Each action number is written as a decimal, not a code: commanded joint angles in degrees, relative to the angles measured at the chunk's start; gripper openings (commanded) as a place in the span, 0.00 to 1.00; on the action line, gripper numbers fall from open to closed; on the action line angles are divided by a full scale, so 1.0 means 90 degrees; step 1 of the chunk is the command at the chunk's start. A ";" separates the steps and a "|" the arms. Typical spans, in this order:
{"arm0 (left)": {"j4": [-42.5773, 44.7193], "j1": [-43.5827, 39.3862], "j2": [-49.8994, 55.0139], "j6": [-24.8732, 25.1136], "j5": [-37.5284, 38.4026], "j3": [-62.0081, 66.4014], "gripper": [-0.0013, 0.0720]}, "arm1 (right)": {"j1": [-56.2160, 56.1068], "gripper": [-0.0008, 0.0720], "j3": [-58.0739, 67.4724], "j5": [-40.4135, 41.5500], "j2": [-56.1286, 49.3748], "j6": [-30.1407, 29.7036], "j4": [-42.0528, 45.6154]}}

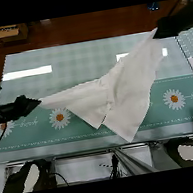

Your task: Fold the shirts.

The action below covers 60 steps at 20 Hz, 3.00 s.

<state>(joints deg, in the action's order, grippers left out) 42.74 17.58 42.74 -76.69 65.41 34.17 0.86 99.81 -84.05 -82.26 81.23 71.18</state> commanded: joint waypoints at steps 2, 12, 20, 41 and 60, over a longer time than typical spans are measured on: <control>-0.0223 -0.0661 0.1018 0.0520 -0.1588 -0.0306 0.04 | -0.0374 0.04 0.0005 0.1037 -0.0916 -0.0061 -0.0078; 0.1345 0.0408 0.1569 -0.0593 0.1384 0.0563 0.92 | -0.0260 0.04 0.0005 0.1005 -0.1025 -0.0226 0.0350; 0.0515 -0.1105 0.0838 -0.1069 0.1311 -0.0777 0.92 | -0.0260 0.04 0.0005 0.0940 -0.1027 -0.0226 0.0347; -0.2414 -0.4350 0.4286 -0.0459 -0.1870 0.0010 0.61 | -0.0260 0.04 0.0005 0.0704 -0.1025 -0.0267 0.0488; -0.2795 -0.1945 -0.0627 0.0988 -0.0845 0.3568 0.04 | -0.0221 0.04 0.0012 0.1384 0.1649 -0.0510 0.0253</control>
<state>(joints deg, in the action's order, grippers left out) 17.08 -9.50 47.97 -67.81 61.84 56.66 -1.17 99.88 -76.09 -76.42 76.97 74.08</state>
